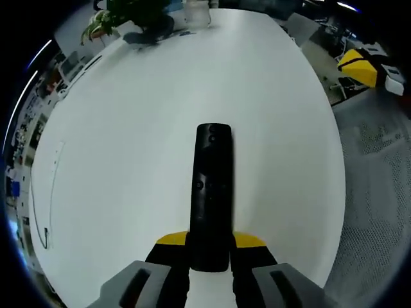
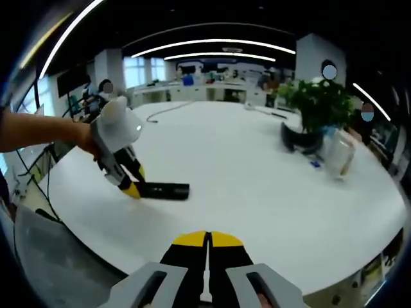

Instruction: Press the specified remote control buttons in sequence, fully releasing each button before pressing the next.

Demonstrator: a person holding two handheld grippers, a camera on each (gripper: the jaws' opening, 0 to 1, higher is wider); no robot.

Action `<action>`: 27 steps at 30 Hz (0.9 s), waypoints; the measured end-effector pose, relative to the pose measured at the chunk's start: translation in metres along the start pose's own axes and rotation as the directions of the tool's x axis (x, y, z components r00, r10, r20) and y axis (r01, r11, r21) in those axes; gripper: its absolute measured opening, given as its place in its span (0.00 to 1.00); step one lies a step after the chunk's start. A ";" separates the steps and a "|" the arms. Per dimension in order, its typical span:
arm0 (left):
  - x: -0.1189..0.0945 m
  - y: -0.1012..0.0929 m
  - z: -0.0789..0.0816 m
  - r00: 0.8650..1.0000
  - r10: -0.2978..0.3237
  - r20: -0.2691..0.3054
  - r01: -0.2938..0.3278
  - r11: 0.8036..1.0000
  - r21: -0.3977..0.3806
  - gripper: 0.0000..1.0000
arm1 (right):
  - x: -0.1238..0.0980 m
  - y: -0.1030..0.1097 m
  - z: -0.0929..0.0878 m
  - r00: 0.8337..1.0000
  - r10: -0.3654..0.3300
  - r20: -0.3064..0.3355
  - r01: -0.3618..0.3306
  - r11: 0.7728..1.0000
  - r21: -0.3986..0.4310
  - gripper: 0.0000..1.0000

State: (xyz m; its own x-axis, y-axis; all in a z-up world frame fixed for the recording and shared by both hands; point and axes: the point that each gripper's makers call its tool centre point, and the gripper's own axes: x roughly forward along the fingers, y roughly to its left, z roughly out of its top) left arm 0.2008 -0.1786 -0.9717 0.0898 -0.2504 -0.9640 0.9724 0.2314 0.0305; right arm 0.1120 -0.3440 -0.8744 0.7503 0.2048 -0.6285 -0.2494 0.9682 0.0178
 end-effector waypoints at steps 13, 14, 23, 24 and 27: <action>-0.003 -0.044 -0.005 0.998 -0.006 0.056 0.006 1.000 0.000 0.23 | -0.003 0.005 0.001 1.000 0.021 0.009 -0.021 1.000 -0.004 0.00; -0.003 -0.047 -0.006 0.998 -0.006 0.059 0.006 1.000 -0.004 0.23 | -0.003 0.006 0.001 1.000 0.023 0.008 -0.023 1.000 -0.005 0.00; -0.005 -0.074 -0.008 0.996 -0.002 0.084 0.004 1.000 -0.023 0.23 | -0.003 0.012 0.001 0.996 0.086 0.000 -0.086 0.996 0.025 0.00; -0.005 -0.077 -0.009 0.996 -0.004 0.092 0.006 1.000 -0.022 0.23 | -0.003 0.012 0.001 0.996 0.090 0.000 -0.090 0.996 0.028 0.00; -0.007 -0.089 -0.010 0.993 -0.005 0.122 0.008 1.000 -0.024 0.23 | -0.003 0.014 0.005 0.994 0.111 0.008 -0.111 0.993 0.038 0.00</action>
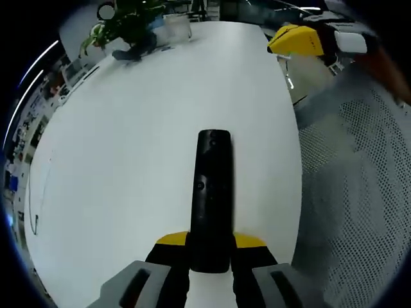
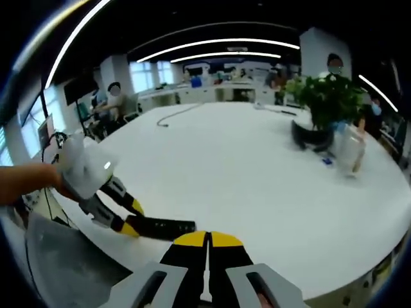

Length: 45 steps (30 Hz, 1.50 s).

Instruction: Press the specified remote control buttons in sequence, fully releasing each button before pressing the next.

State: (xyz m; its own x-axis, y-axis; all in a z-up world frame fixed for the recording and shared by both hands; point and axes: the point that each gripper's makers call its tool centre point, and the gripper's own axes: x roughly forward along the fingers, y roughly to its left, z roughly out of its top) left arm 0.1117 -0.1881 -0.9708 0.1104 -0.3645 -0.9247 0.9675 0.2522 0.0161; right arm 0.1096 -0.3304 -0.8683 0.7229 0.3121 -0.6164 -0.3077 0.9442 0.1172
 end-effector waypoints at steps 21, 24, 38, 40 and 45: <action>-0.001 -0.037 0.001 0.984 0.026 0.178 -0.013 0.997 -0.075 0.23 | 0.060 0.031 -0.042 0.926 0.200 -0.321 -0.169 0.978 0.121 0.00; -0.001 -0.037 0.001 0.981 0.026 0.194 -0.011 0.997 -0.080 0.23 | 0.059 0.032 -0.054 0.898 0.212 -0.386 -0.161 0.974 0.160 0.00; -0.001 -0.044 0.002 0.951 0.021 0.308 0.000 0.998 -0.068 0.23 | 0.068 0.032 -0.069 0.877 0.190 -0.442 -0.154 0.981 0.116 0.00; -0.002 -0.044 0.002 0.949 0.018 0.313 0.002 0.998 -0.062 0.23 | 0.068 0.033 -0.071 0.871 0.191 -0.452 -0.158 0.981 0.110 0.00; -0.002 -0.043 0.002 0.944 0.016 0.330 0.003 0.998 -0.058 0.24 | 0.068 0.032 -0.070 0.878 0.183 -0.441 -0.150 0.983 0.110 0.00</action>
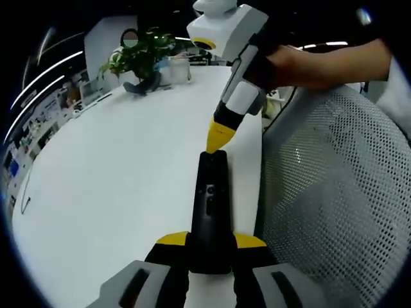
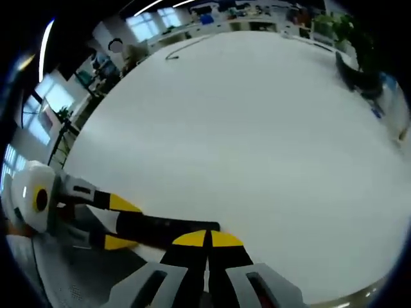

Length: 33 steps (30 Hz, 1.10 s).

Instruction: Press the specified remote control buttons in sequence, fully releasing each button before pressing the next.

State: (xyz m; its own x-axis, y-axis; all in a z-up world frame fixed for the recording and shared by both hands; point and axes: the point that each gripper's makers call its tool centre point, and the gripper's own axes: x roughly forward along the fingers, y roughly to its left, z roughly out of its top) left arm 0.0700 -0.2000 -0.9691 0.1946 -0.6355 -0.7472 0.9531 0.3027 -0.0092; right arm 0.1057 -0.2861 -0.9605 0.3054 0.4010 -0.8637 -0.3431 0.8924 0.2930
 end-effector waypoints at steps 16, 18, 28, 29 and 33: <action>0.002 -0.001 0.003 1.000 -0.018 0.018 0.017 1.000 0.011 0.24 | 0.000 0.002 -0.001 0.999 -0.049 0.018 0.051 0.977 -0.205 0.00; 0.003 0.000 0.003 1.000 -0.017 0.021 0.017 1.000 0.013 0.24 | 0.000 0.002 -0.001 0.999 -0.029 0.022 0.031 0.992 -0.125 0.00; 0.003 -0.001 0.004 0.999 -0.019 0.027 0.018 1.000 0.022 0.24 | -0.008 0.010 0.005 0.990 0.120 0.071 -0.128 0.986 0.112 0.00; 0.002 -0.001 0.004 0.999 -0.019 0.027 0.019 1.000 0.022 0.24 | -0.008 0.009 0.004 0.991 0.121 0.065 -0.128 0.984 0.123 0.00; 0.003 -0.002 0.005 0.999 -0.020 0.029 0.019 1.000 0.023 0.24 | -0.007 0.003 0.002 0.994 0.094 0.056 -0.100 0.986 0.130 0.00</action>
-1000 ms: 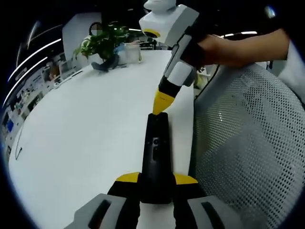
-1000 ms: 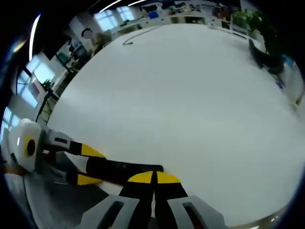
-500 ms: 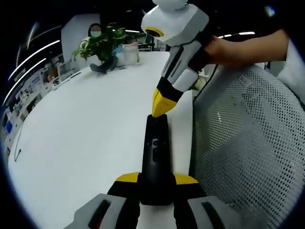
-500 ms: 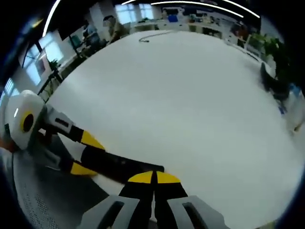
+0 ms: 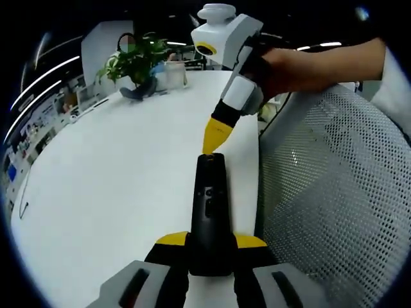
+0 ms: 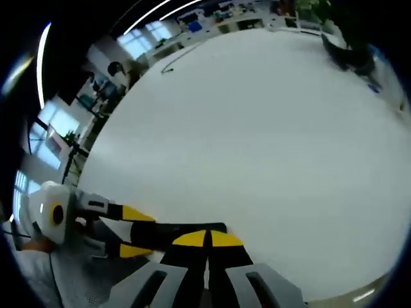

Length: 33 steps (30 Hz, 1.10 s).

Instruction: Press the specified remote control buttons in sequence, fully releasing each button before pressing the next.

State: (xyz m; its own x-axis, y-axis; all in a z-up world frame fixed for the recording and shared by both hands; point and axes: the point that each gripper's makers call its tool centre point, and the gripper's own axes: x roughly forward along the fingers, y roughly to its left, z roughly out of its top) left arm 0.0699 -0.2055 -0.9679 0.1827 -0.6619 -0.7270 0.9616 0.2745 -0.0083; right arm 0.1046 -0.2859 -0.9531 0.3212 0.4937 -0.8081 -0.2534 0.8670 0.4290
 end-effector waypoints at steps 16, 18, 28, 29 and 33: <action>0.001 0.001 0.000 1.000 -0.003 0.002 0.003 1.000 0.006 0.24 | 0.012 0.015 -0.006 0.999 0.013 -0.049 -0.018 0.993 -0.119 0.00; 0.001 0.001 0.000 1.000 -0.004 0.002 0.004 1.000 0.006 0.24 | 0.011 0.014 -0.006 0.999 0.029 -0.044 -0.032 0.997 -0.075 0.00; 0.001 0.001 0.000 1.000 -0.008 0.003 0.008 1.000 0.001 0.24 | 0.007 0.008 -0.009 0.994 0.098 -0.043 -0.091 0.984 0.151 0.00; 0.002 0.001 0.000 1.000 -0.008 0.002 0.008 1.000 0.000 0.24 | 0.006 0.008 -0.010 0.994 0.097 -0.043 -0.089 0.985 0.149 0.00; 0.002 0.001 0.000 1.000 -0.008 0.002 0.008 1.000 -0.002 0.24 | 0.005 0.008 -0.011 0.995 0.093 -0.044 -0.085 0.985 0.153 0.00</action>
State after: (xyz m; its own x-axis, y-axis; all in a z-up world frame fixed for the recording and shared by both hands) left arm 0.0713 -0.2064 -0.9688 0.1753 -0.6653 -0.7257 0.9625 0.2709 -0.0158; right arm 0.0947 -0.2773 -0.9582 0.2556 0.5685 -0.7820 -0.1376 0.8220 0.5526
